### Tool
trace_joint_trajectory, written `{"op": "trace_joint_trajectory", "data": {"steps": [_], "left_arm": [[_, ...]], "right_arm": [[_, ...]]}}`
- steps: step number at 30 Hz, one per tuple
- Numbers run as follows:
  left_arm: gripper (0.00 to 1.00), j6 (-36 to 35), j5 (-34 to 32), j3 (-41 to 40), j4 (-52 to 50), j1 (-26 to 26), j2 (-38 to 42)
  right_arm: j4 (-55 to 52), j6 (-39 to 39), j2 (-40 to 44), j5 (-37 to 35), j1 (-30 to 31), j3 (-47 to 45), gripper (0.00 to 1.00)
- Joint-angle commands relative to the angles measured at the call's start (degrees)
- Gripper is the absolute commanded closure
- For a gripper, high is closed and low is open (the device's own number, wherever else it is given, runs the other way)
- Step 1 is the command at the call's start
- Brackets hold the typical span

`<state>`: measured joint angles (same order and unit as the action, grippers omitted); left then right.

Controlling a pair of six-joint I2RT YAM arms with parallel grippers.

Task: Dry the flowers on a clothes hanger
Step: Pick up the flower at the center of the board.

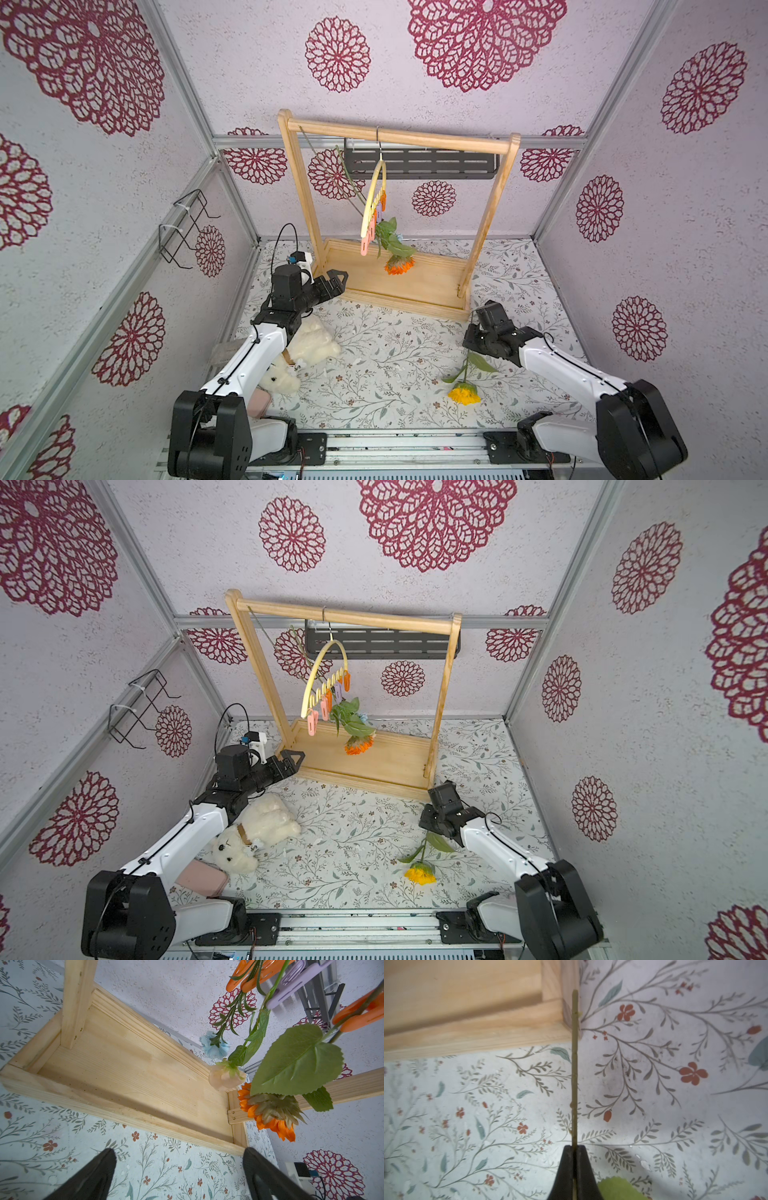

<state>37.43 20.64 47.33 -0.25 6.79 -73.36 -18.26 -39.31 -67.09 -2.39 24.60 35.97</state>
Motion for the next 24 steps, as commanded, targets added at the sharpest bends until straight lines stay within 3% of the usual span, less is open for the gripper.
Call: {"op": "trace_joint_trajectory", "data": {"steps": [1, 9, 16, 19, 24], "left_arm": [[0.02, -1.7, 4.1, 1.5, 3.1, 1.1, -0.8], [0.08, -11.7, 13.3, 1.2, 5.0, 8.7, 1.0], [0.09, -23.6, 19.8, -1.2, 5.3, 11.2, 7.8], [0.08, -24.9, 23.1, -1.0, 5.3, 11.8, 9.2], [0.08, -29.8, 26.0, 2.1, 0.9, 16.0, 9.8]], "right_arm": [[2.1, 2.9, 7.4, 1.7, 0.7, -0.3, 1.0], [16.6, 14.7, 21.0, 5.6, 4.4, -3.8, 1.0], [33.6, 28.9, 25.7, 21.1, 5.1, -6.7, 1.0], [35.3, 37.1, 25.6, 29.7, 5.2, -5.7, 1.0], [36.0, 41.8, 23.2, 36.7, 5.4, -3.1, 1.0]]}}
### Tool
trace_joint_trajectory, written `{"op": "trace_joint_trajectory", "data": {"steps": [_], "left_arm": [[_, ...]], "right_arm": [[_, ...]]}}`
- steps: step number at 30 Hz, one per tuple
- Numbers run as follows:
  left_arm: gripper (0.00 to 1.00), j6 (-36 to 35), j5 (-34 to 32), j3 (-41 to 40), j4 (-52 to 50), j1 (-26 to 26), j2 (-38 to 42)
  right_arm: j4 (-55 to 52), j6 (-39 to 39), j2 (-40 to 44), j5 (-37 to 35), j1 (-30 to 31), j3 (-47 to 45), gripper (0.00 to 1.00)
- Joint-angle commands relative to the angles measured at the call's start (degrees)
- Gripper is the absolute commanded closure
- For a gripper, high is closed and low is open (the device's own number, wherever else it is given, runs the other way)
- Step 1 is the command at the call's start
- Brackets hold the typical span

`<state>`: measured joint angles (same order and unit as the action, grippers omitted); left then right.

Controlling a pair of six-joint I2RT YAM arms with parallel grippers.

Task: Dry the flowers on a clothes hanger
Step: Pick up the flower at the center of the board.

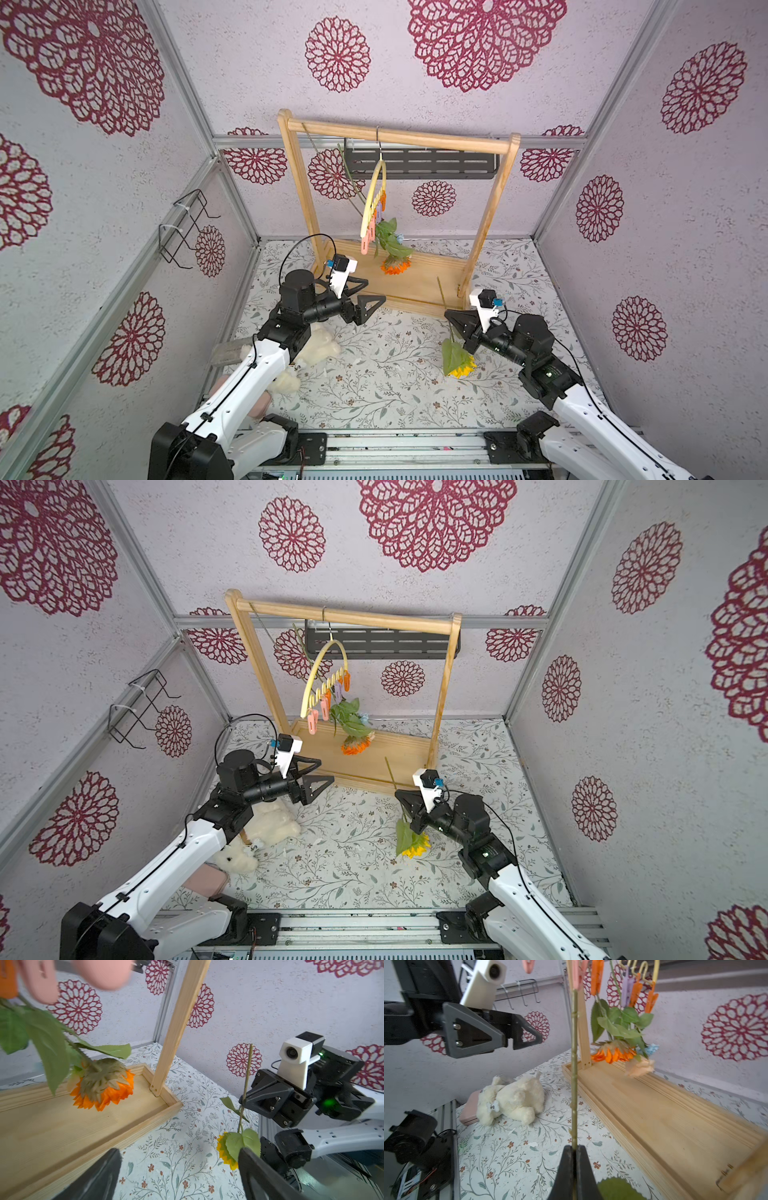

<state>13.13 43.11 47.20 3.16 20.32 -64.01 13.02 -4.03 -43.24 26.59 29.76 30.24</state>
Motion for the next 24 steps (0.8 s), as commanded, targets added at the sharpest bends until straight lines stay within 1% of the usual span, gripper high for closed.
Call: {"op": "trace_joint_trajectory", "data": {"steps": [1, 4, 6, 9, 11, 13, 15, 18, 24], "left_arm": [[0.08, -7.1, 3.6, 3.0, -4.0, 3.7, 0.5], [0.12, -9.7, 3.5, 5.3, -6.9, 6.3, -0.2], [0.15, -9.6, 3.6, 6.5, -7.2, 7.7, -1.0], [0.19, -8.9, 3.4, 7.8, -5.9, 9.7, -2.8], [0.24, -6.8, 3.8, 7.8, -2.7, 10.8, -4.2], [0.27, -3.1, 4.7, 7.3, 2.9, 11.8, -5.7], [0.28, -1.6, 5.4, 7.4, 5.5, 12.6, -7.1], [0.32, -1.5, 5.9, 8.1, 6.6, 13.6, -8.6], [0.4, -2.3, 7.1, 9.5, 7.0, 14.3, -10.1]], "right_arm": [[5.4, 6.8, -1.3, 9.6, 0.2, 2.9, 1.0], [8.6, 6.5, -2.7, 14.0, 0.4, 3.0, 1.0], [10.4, 6.0, -3.5, 16.3, 0.9, 3.2, 1.0], [12.0, 5.7, -4.8, 17.8, 2.3, 3.8, 1.0], [12.7, 5.4, -5.8, 17.7, 3.3, 4.3, 1.0], [13.5, 5.4, -6.7, 17.9, 4.1, 4.6, 1.0], [14.3, 4.9, -7.1, 17.6, 4.6, 4.7, 1.0], [16.0, 2.2, -7.3, 14.6, 5.1, 4.5, 1.0], [16.0, 2.6, -7.3, 15.2, 5.1, 4.2, 1.0]]}}
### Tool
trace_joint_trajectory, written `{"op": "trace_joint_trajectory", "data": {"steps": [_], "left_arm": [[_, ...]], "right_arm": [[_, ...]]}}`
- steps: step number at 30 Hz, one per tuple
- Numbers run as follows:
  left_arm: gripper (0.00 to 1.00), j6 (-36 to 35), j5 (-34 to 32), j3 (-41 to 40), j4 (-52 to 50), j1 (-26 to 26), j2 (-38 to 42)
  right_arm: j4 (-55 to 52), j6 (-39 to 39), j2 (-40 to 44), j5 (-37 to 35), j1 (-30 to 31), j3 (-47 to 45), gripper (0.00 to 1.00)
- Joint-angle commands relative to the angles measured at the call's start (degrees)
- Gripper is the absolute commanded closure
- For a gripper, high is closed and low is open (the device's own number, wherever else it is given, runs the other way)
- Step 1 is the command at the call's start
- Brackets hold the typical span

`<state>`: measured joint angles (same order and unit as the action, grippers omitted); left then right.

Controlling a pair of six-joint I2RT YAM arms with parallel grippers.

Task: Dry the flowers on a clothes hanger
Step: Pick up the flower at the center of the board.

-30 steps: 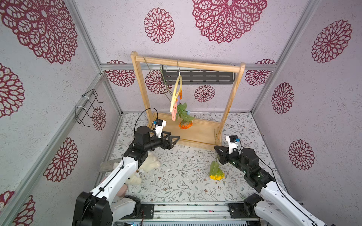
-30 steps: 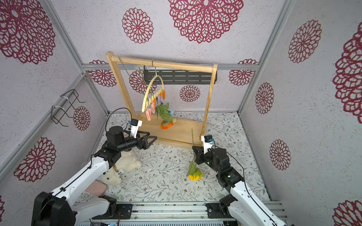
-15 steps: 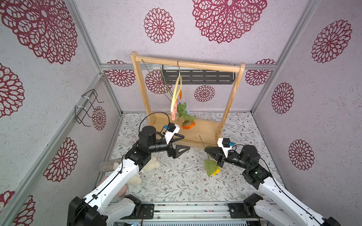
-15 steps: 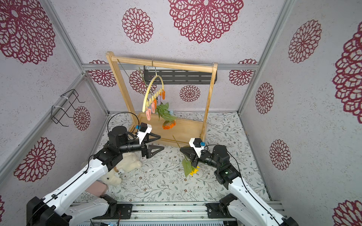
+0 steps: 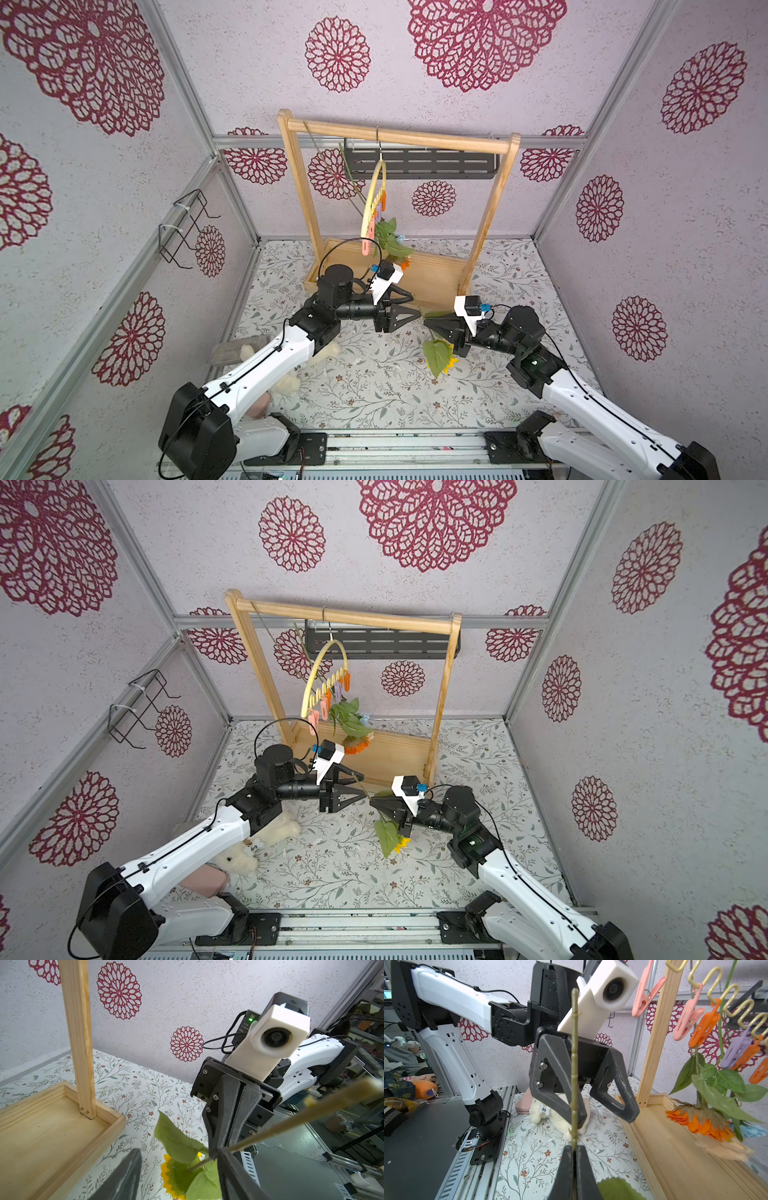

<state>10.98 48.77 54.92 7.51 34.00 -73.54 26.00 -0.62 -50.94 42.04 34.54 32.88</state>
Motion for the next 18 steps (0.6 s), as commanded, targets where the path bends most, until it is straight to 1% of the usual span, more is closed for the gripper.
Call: {"op": "trace_joint_trajectory", "data": {"steps": [1, 4, 7, 12, 15, 18], "left_arm": [[0.41, -0.2, 1.7, 1.9, 2.8, 0.8, -0.8], [0.44, -0.2, 2.9, 2.7, 2.7, 0.9, -1.6], [0.44, -0.1, 4.2, 3.2, 2.8, 1.1, -2.0], [0.41, -1.6, 4.4, 2.9, 1.5, 1.2, -1.4], [0.4, -3.8, 4.5, 2.6, -0.8, 1.1, -1.0], [0.4, -4.3, 4.9, 2.2, -0.8, 1.1, -1.0]], "right_arm": [[2.8, -0.7, 0.2, 0.0, 0.4, 1.6, 1.0], [2.8, -0.7, 0.0, -0.1, 0.4, 1.5, 1.0], [3.5, -1.1, 0.4, -1.3, 0.4, 1.2, 1.0], [5.2, -1.1, 2.2, -2.1, 0.4, 0.2, 1.0], [5.2, -0.9, 3.4, -3.0, 0.4, -0.3, 1.0], [5.4, -1.2, 4.0, -3.0, 0.4, -0.2, 1.0]]}}
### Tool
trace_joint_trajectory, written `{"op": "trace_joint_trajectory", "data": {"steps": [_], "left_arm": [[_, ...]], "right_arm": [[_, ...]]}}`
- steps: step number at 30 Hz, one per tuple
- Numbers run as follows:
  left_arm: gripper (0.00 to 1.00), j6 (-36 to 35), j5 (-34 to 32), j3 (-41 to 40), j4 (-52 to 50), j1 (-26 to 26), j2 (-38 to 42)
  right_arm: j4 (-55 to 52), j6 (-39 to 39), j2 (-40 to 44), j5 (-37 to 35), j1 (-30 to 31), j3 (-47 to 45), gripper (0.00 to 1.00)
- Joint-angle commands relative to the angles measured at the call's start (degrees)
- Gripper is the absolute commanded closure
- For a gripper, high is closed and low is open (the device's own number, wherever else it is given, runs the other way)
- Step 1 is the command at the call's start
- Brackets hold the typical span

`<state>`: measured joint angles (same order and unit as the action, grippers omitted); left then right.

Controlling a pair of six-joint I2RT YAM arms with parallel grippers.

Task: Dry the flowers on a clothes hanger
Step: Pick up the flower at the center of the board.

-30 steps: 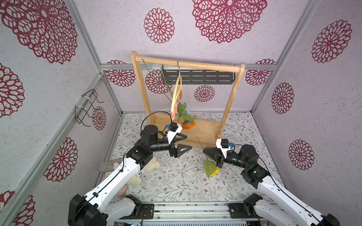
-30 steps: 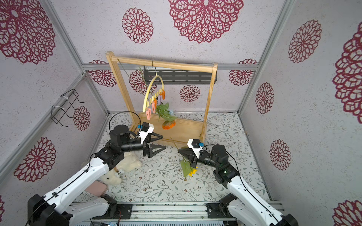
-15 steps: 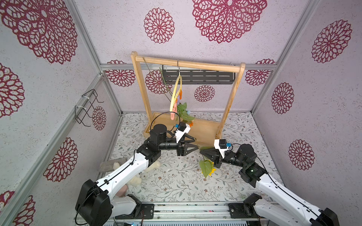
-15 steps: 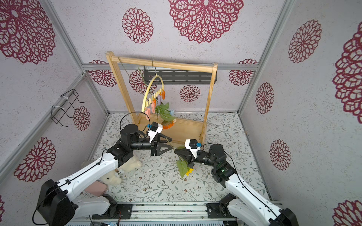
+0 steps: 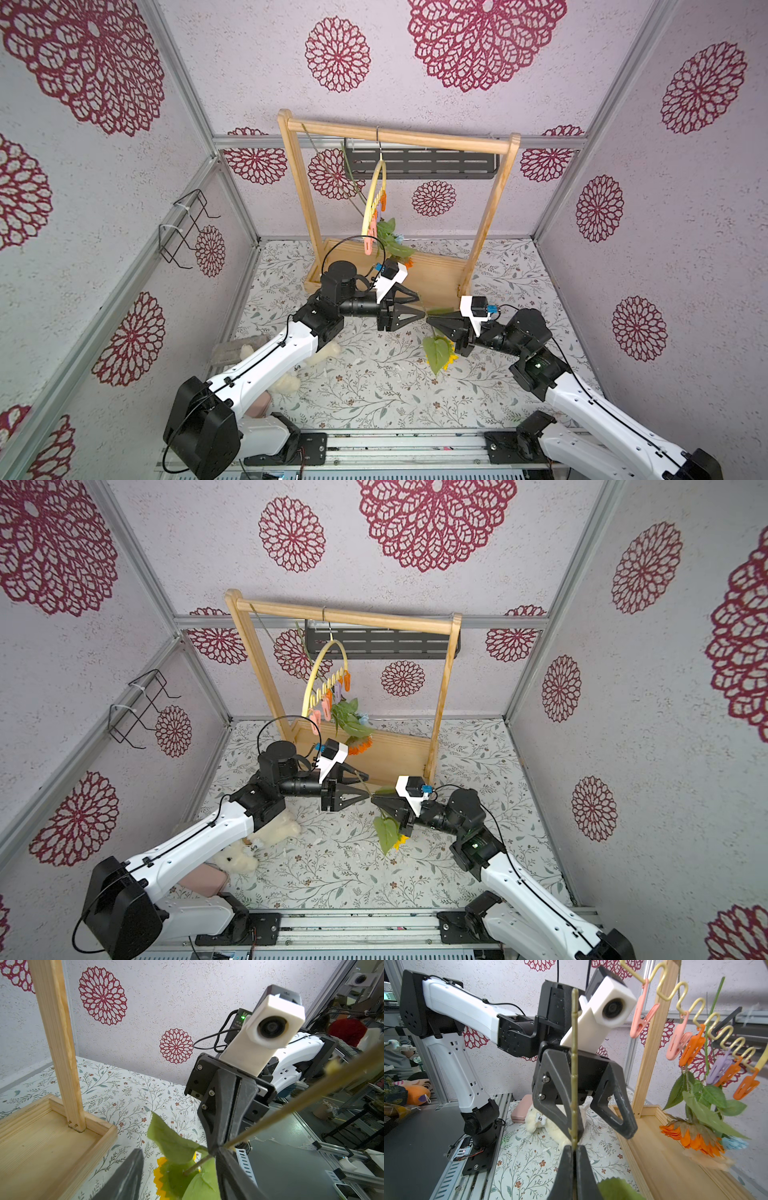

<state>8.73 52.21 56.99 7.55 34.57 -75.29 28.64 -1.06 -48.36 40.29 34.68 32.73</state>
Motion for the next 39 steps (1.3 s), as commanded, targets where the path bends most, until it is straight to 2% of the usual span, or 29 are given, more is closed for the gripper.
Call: {"op": "trace_joint_trajectory", "data": {"steps": [1, 7, 13, 17, 20, 32, 39], "left_arm": [[0.4, -2.3, 1.6, 0.1, -0.9, 0.5, 0.8], [0.39, -5.2, 1.9, 0.2, -0.8, 0.6, 1.8], [0.43, -5.9, 2.7, 1.6, -1.8, 1.2, 1.4], [0.52, -7.3, 2.8, 1.8, -2.2, 1.8, 1.5], [0.62, -8.0, 3.0, 2.0, -2.6, 1.9, 1.4], [0.71, -9.6, 3.3, 3.8, -5.4, 2.4, 0.7], [0.87, -10.1, 3.1, 4.4, -6.8, 2.6, 0.2]], "right_arm": [[2.3, -0.5, 1.6, -1.4, 0.2, 0.1, 1.0], [-0.6, 0.7, 1.3, -1.8, 0.3, 0.4, 1.0], [0.9, -0.6, -0.6, -1.1, 0.2, 0.5, 1.0], [1.6, -1.0, -1.6, -1.0, 0.2, 0.4, 1.0], [1.8, -0.7, -2.0, -1.1, 0.2, 0.4, 1.0], [2.1, -1.3, -3.5, -1.4, 0.2, 0.5, 1.0], [3.0, -1.7, -3.1, -1.6, 0.2, 0.5, 1.0]]}}
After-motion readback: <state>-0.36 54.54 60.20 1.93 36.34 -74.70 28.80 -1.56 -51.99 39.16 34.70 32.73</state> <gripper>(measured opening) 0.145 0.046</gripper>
